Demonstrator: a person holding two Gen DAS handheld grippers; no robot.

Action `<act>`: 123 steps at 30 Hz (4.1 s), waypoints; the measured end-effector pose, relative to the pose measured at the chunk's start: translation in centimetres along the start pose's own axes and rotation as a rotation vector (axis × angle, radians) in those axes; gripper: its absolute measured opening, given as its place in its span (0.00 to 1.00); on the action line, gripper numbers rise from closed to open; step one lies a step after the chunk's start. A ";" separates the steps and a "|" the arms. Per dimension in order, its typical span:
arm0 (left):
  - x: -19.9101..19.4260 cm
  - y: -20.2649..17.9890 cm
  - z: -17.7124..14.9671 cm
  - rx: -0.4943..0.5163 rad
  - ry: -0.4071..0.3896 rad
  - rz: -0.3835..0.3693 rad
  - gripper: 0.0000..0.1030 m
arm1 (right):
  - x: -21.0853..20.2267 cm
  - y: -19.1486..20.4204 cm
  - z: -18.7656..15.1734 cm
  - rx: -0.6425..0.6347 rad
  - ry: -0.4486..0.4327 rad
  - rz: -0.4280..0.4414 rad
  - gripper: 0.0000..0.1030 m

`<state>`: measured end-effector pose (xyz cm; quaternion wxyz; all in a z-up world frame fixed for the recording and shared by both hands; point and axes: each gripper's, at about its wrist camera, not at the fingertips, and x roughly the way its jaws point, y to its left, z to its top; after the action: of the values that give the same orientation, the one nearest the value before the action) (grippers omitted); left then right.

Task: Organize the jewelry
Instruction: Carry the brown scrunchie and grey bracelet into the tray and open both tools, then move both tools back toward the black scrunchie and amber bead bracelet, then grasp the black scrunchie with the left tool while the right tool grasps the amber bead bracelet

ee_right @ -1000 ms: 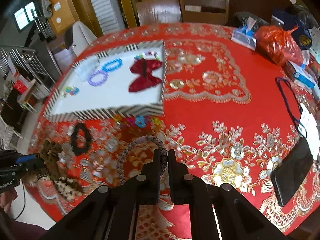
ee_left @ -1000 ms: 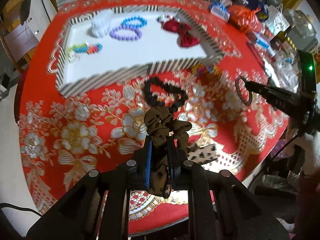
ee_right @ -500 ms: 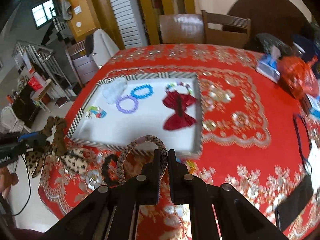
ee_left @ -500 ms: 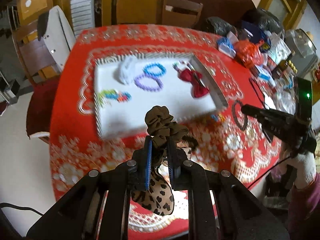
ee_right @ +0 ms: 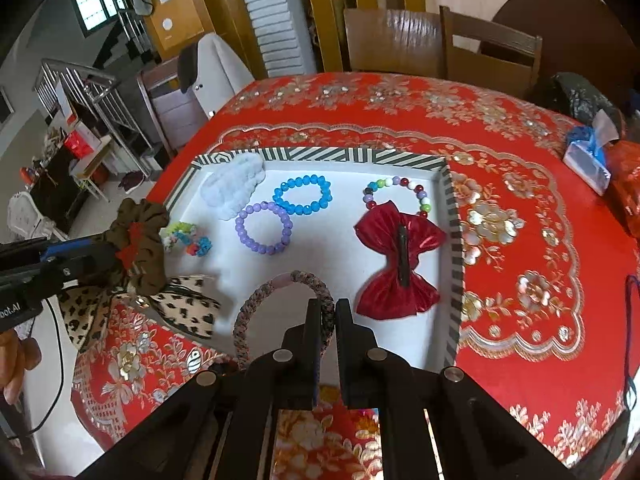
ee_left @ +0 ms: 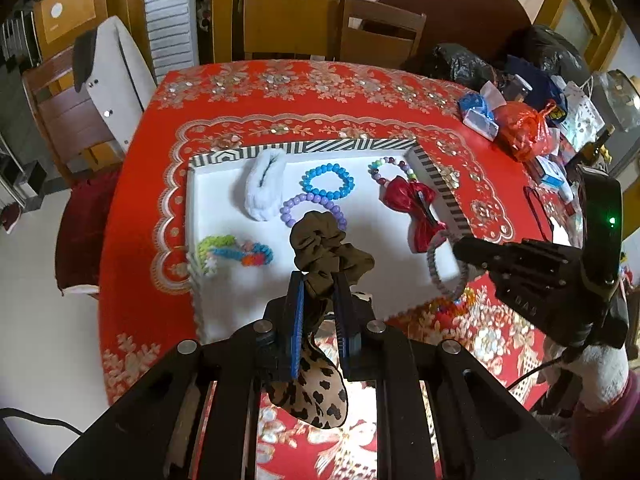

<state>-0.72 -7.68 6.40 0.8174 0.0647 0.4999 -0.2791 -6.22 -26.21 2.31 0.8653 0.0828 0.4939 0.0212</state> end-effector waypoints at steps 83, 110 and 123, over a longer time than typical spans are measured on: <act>-3.0 -3.9 -8.0 0.003 -0.052 0.177 0.57 | -7.4 1.4 -9.6 0.146 -0.043 -0.039 0.40; -0.6 -1.8 -9.2 -0.110 0.064 0.021 0.66 | -4.9 -4.4 -13.4 0.251 0.048 -0.095 0.41; 3.5 -1.8 -9.3 -0.139 0.140 0.040 0.66 | -2.3 -2.6 -10.1 0.123 0.032 -0.005 0.41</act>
<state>-7.76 -6.95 -0.86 0.7883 0.0370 0.5726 -0.2222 -16.14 -27.77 -1.21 0.8507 0.1343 0.5081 -0.0102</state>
